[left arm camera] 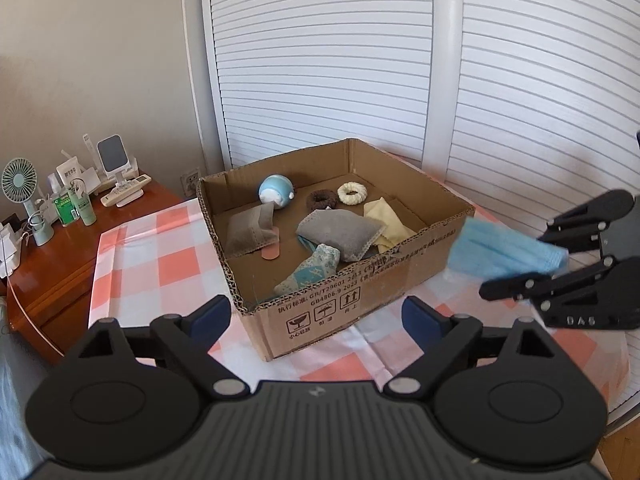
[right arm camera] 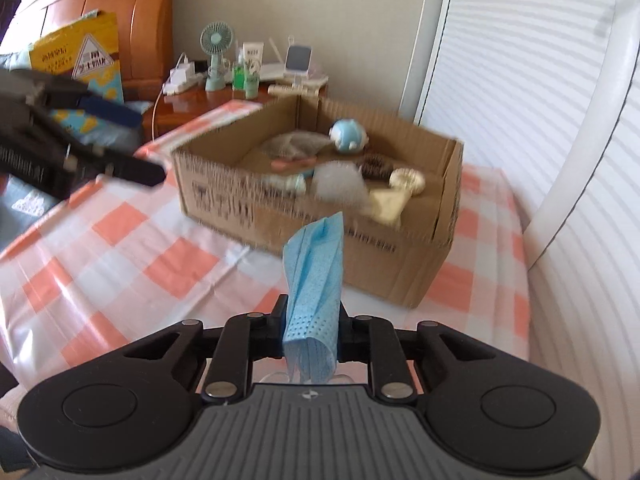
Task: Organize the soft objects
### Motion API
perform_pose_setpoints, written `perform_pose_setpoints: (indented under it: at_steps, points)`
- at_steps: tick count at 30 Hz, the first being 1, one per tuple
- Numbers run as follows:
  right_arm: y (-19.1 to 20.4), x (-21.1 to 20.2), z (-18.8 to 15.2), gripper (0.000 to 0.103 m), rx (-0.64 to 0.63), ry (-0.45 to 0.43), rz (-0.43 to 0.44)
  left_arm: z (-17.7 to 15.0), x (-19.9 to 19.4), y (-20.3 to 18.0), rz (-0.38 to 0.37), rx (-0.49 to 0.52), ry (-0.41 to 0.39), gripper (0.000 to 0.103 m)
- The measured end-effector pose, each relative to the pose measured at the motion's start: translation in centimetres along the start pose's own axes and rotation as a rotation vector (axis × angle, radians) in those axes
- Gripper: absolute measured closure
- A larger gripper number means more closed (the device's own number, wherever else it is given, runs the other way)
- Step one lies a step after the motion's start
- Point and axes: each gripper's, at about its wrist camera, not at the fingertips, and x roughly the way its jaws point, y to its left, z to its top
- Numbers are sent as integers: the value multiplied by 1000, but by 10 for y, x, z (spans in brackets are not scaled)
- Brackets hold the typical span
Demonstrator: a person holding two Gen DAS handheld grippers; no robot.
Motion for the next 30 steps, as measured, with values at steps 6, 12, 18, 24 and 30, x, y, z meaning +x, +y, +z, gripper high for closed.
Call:
perform_pose_setpoints:
  at_steps: [6,12,18,24,30]
  points:
    - [-5,-17,43,80,-47,-104,-57,-8,-5,-3,22,-20,-15,4]
    - [-18,15,100,56,-48,-149,-127,-17,-9,-4,65,-37,-26,3]
    - [-32,49,112,3,48,-119,-161,-22,-14,-2,122,-42,-39,1]
    - [-22,34,99,0,144,-109,-183,-12,-17,1,190,-102,-17,1]
    - [-8,6,81,0,262,-42,-251,0,-24,-1,244,-190,14,1]
